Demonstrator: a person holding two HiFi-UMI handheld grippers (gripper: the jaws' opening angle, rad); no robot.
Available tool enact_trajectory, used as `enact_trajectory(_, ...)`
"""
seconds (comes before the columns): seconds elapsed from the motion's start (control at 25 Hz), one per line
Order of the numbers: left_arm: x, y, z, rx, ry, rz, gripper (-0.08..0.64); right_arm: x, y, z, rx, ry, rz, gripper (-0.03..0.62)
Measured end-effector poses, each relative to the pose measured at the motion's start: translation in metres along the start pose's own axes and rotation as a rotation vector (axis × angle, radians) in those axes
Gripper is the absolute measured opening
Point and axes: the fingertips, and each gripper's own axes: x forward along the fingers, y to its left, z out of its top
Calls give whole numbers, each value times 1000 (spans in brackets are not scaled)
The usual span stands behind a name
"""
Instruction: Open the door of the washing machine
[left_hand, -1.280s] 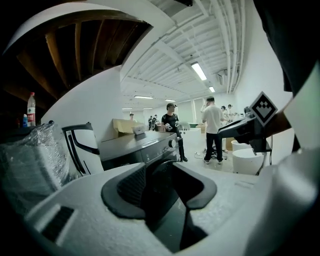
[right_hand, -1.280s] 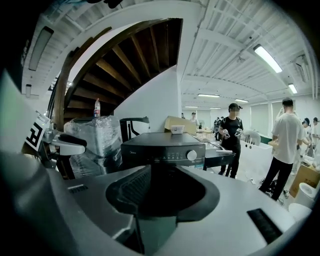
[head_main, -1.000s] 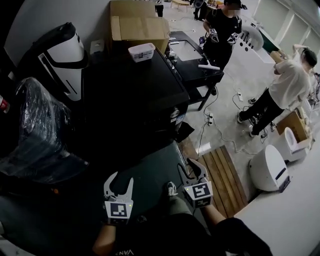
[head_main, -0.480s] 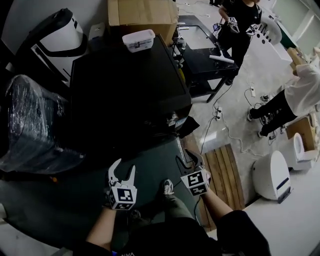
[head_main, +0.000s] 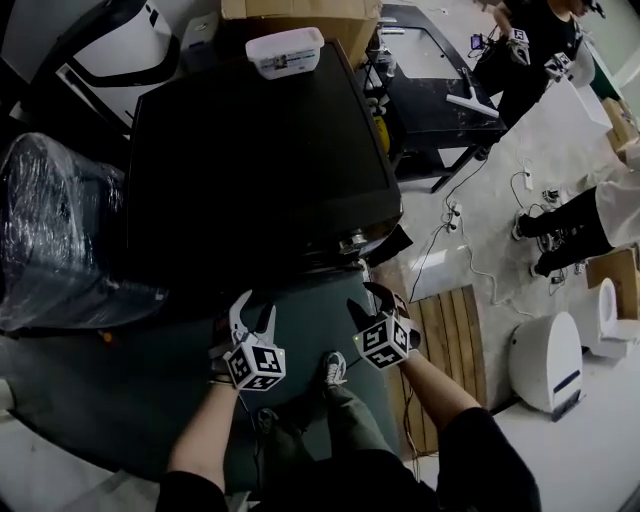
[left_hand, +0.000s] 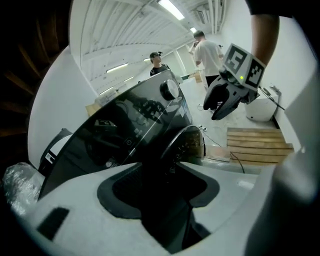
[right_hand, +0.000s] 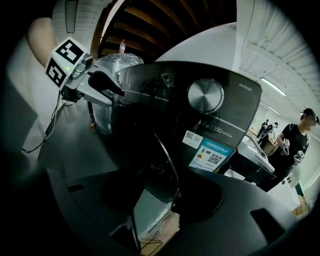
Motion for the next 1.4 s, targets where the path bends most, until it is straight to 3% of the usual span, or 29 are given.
enact_trajectory(0.36, 42, 0, -13, 45, 117, -52, 206, 63, -17, -12, -51, 61, 57, 213)
enact_trajectory(0.72, 62, 0, -17, 84, 165, -78, 206, 97, -6, -6, -225, 71, 173, 190)
enact_trajectory(1.08, 66, -3, -21, 204, 237, -114, 209, 106, 2, -9, -327, 94, 220, 165)
enact_trajectory(1.4, 64, -3, -21, 250, 255, -146, 167, 106, 1, -9, -290, 125, 200, 155)
